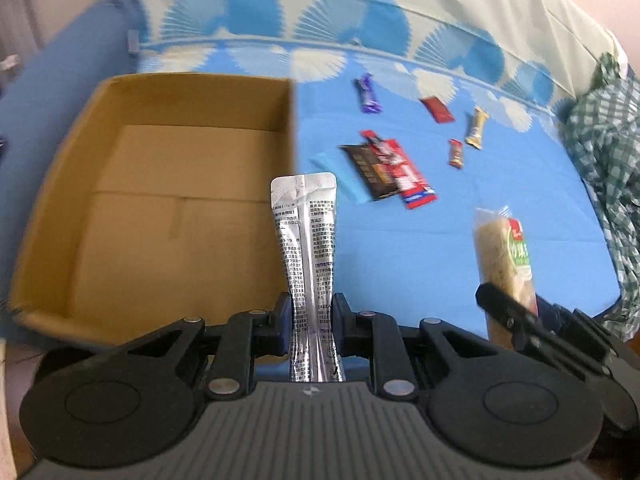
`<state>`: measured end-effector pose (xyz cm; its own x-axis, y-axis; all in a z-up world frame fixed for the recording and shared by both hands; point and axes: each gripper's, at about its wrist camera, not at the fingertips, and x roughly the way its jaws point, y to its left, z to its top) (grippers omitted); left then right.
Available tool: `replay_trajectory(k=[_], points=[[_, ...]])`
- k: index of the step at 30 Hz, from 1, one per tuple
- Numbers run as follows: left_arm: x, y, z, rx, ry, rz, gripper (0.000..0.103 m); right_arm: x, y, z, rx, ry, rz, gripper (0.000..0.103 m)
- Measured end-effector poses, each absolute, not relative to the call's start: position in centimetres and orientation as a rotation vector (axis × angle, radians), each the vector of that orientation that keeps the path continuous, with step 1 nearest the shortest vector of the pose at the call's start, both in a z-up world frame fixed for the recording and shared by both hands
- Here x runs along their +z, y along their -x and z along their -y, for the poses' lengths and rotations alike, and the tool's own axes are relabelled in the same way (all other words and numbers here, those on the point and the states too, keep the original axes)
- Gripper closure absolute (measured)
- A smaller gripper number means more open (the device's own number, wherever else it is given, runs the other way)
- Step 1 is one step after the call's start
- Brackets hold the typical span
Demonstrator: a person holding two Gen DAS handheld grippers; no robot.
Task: Organize snacks
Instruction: 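Carry the silver pack with the left tool while the right tool carries the peanut pack over the box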
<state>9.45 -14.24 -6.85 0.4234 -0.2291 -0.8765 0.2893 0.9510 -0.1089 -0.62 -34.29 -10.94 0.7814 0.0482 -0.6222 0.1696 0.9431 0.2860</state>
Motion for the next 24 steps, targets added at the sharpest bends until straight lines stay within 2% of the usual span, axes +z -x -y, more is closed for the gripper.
replay_trajectory(k=[11,24], points=[[-4.6,-1.5,2.7,-0.192,-0.032,-0.995,0.081,-7.3,5.3,21.9,0.133,-0.241,-0.687,0.065],[-3.6,1.0,0.0,-0.223,0.023,-0.941,0.081,-5.3,7.6,18.8,0.112,-0.136,-0.655,0.065]])
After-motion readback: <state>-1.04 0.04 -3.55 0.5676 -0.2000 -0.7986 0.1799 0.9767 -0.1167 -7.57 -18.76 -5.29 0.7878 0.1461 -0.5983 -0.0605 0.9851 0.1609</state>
